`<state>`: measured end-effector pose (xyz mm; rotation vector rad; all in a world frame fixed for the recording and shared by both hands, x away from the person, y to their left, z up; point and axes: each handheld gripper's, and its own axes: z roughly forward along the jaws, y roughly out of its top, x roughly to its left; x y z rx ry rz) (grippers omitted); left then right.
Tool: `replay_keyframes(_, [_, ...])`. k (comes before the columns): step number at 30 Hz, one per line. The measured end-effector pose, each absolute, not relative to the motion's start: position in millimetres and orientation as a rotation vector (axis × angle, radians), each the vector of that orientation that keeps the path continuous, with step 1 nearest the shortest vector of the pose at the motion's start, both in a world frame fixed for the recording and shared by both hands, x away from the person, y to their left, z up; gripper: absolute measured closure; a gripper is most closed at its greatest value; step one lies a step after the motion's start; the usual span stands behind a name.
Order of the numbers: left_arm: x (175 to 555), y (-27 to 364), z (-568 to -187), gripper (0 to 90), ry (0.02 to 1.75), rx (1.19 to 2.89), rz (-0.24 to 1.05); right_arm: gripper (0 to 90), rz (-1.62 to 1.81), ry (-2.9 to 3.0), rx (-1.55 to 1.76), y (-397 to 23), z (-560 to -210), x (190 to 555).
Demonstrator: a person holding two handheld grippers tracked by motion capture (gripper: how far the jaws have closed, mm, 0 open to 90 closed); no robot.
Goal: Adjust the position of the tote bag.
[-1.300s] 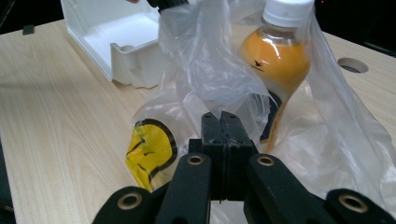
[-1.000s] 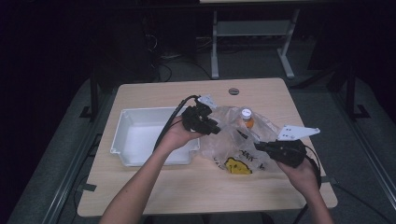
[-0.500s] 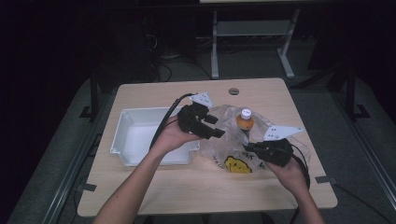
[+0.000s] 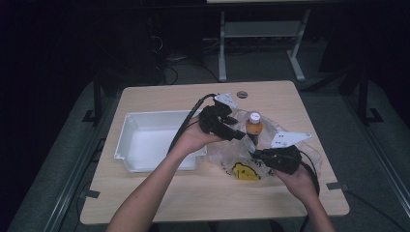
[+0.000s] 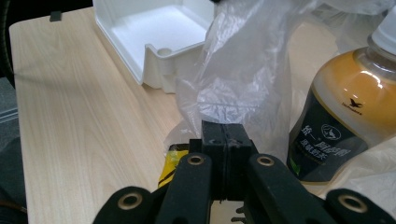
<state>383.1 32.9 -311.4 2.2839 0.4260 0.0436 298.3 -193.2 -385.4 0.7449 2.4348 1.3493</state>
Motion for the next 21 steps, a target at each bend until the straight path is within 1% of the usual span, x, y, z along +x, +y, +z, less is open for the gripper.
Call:
replay_keyframes(4, [385,32,-313,64.5,0.421,2.278,0.03,89.8,1.357,2.437,0.734,-193,-385,297])
replay_keyframes(7, [386,31,-314,76.1,0.413,2.29,0.03,89.8,1.364,2.435,0.734,-192,-385,298])
replay_keyframes(9, [386,30,-315,86.8,0.408,2.297,0.045,89.2,1.363,2.439,0.733,-192,-385,298])
replay_keyframes(10, [386,30,-316,88.2,0.405,2.297,0.046,87.7,1.362,2.44,0.732,-192,-385,298])
replay_keyframes(14, [388,33,-316,89.2,0.423,2.294,0.054,73.8,1.362,2.448,0.747,-196,-383,298])
replay_keyframes(15, [388,33,-316,89.4,0.423,2.294,0.054,73.8,1.362,2.448,0.747,-196,-383,298])
replay_keyframes(16, [389,35,-316,89.4,0.429,2.287,0.055,68.5,1.379,2.424,0.756,-205,-379,296])
replay_keyframes(17, [390,36,-317,89.5,0.427,2.289,0.057,66.0,1.391,2.414,0.758,-208,-377,296])
replay_keyframes(21, [389,40,-320,89.7,0.44,2.299,0.071,60.2,1.39,2.361,0.776,-228,-366,291])
